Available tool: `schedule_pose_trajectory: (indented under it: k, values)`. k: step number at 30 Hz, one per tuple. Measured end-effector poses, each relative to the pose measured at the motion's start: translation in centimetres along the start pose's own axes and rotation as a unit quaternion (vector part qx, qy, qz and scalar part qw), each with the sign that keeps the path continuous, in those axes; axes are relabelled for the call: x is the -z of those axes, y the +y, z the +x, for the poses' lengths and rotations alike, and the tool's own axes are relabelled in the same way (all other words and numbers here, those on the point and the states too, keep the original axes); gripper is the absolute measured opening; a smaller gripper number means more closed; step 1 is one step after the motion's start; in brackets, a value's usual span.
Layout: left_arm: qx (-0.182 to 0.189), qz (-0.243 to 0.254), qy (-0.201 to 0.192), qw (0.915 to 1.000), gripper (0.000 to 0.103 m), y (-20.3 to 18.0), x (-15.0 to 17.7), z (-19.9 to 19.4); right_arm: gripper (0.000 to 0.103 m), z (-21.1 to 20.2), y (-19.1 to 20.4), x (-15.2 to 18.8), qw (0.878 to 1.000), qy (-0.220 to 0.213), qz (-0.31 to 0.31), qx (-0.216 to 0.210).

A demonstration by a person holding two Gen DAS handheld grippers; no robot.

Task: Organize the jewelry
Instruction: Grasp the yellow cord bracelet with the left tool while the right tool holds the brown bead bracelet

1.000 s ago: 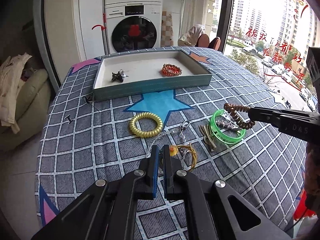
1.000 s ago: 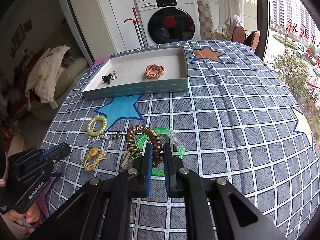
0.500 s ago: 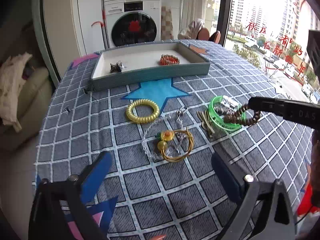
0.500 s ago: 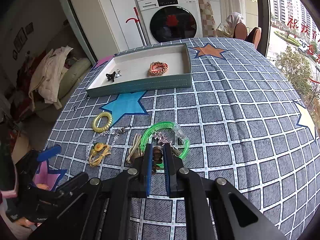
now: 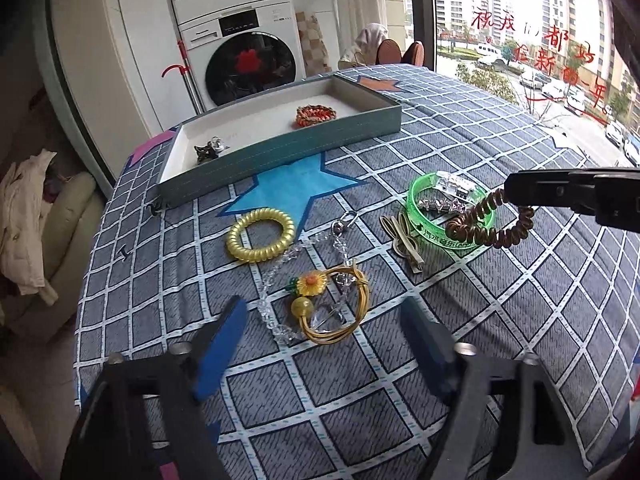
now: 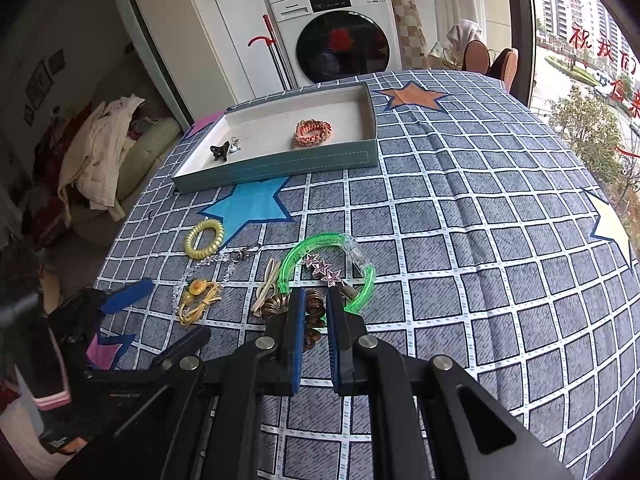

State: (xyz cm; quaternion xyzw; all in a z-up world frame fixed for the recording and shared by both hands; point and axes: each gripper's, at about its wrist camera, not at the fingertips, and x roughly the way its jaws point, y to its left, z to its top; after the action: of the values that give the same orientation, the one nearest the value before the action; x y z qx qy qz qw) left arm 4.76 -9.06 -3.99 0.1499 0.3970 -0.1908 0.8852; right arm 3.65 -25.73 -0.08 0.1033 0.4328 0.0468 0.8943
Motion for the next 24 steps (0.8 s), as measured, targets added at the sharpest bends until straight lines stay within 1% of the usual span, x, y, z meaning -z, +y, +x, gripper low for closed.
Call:
schedule_pose_trajectory:
  k: [1,2,3,4,7,11,15,18,20,22,23,24]
  values:
    - [-0.001,0.003,0.006,1.0,0.07,-0.1,0.0,0.3,0.011,0.0,0.0,0.0,1.0,0.0,0.0,0.0]
    - [0.001,0.003,0.011,0.9999,0.063,-0.1,0.1,0.7,0.011,0.0,0.0,0.0,1.0,0.0,-0.001,0.0]
    - [0.003,0.002,0.012,0.9999,0.041,-0.2,0.0,0.6,0.011,0.0,0.0,0.0,1.0,0.0,-0.001,0.0]
    - [0.006,0.0,0.013,0.9999,0.024,-0.1,0.0,0.4,0.011,0.0,0.0,0.0,1.0,-0.001,-0.001,0.0]
    - [0.038,-0.034,0.011,0.9986,0.023,1.2,0.1,0.0,0.011,-0.1,0.0,-0.1,1.0,-0.002,0.0,-0.001]
    - [0.076,-0.082,0.004,0.9938,0.023,3.3,0.0,-1.1,0.011,-0.2,-0.1,-0.4,1.0,-0.005,0.005,-0.007]
    - [0.082,-0.104,-0.001,0.9912,0.023,4.7,-0.7,-1.8,0.011,-0.1,0.0,-0.9,1.0,-0.007,0.007,-0.011]
    - [0.08,-0.107,-0.008,0.9911,0.023,5.3,-1.1,-2.1,0.011,0.0,-0.1,-0.8,1.0,-0.002,0.007,-0.012]
    - [0.08,-0.106,-0.012,0.9911,0.023,5.3,-1.3,-2.3,0.011,0.2,-0.4,-0.6,1.0,0.008,0.008,-0.015]
    - [0.08,-0.102,-0.015,0.9914,0.023,5.2,-1.5,-2.5,0.012,0.8,-0.7,-0.1,0.999,0.029,0.007,-0.019]
    - [0.08,-0.099,-0.016,0.9918,0.023,5.1,-1.5,-2.5,0.013,1.1,-0.9,0.2,0.999,0.034,0.006,-0.013]
    - [0.079,-0.096,-0.016,0.9921,0.023,4.9,-1.5,-2.6,0.022,1.2,-1.0,0.4,0.999,0.038,0.006,-0.008]
